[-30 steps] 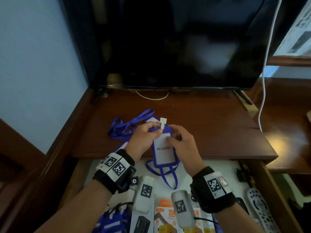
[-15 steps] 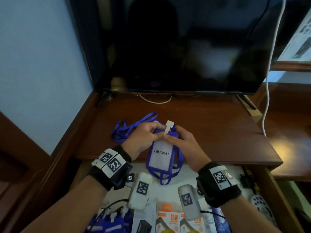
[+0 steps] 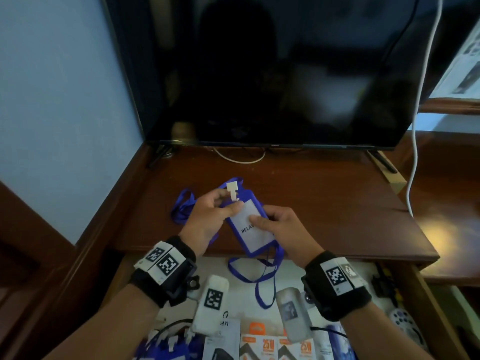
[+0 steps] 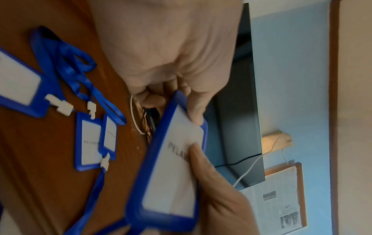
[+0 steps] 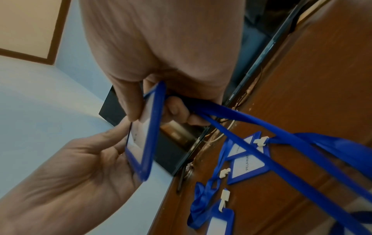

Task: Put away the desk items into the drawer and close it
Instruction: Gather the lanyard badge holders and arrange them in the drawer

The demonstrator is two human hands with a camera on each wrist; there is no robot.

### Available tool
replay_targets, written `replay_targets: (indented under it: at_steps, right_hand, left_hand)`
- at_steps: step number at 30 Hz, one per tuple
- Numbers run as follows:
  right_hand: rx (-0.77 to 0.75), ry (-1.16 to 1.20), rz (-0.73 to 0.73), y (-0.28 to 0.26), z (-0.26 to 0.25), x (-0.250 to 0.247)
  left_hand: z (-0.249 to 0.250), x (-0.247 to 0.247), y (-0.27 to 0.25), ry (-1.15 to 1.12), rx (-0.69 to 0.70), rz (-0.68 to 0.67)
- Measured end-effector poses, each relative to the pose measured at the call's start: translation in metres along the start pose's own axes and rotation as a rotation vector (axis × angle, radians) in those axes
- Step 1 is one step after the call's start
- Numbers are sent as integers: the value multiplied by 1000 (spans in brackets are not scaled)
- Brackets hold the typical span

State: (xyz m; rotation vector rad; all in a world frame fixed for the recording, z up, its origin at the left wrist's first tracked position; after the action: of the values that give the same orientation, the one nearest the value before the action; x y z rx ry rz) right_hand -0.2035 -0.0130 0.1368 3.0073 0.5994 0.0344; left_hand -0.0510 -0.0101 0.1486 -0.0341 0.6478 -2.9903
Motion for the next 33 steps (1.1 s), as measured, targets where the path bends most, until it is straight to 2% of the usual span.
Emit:
replay_targets:
  at_steps: [5,11,14,18,23,26,30,33]
  right_hand:
    - [49,-98,-132,6,-6,-1]
    - [52,-268,-221,20,-12,4]
    - [47,-268,-234,25,-14,8]
    - [50,-210,-199,25,-10,7]
    - [88,-73,-107,19,2,-1]
    - [81,-105,-75,16,3,-3]
    - [29,-160,-36,15,5,3]
    - [37,-154,-36,15,8,10]
  left_hand:
    - [13,-10,2,263,20,-173]
    - [30,-19,9,765,86,-200]
    - [32,-17,7,840,59,-244]
    - [29,-22,8,736,35,-239]
    - [20,-35,10,468,1,-142]
    - [12,-38,12,304,-15,-82]
    - [7,-31,9,82,29,-5]
    - [2,-27,8,-16,41,68]
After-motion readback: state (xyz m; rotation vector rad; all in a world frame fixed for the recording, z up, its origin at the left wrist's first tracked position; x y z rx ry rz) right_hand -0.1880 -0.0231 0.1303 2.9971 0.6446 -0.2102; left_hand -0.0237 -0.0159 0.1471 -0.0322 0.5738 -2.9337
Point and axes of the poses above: each hand's wrist, its own y-axis towards the middle knuckle, its own x-axis out of the palm, z = x × y, the point moved 6 cm from there along y, towards the middle knuckle, and after that the axes turned 12 degrees about -x, right-handed, at the moved point
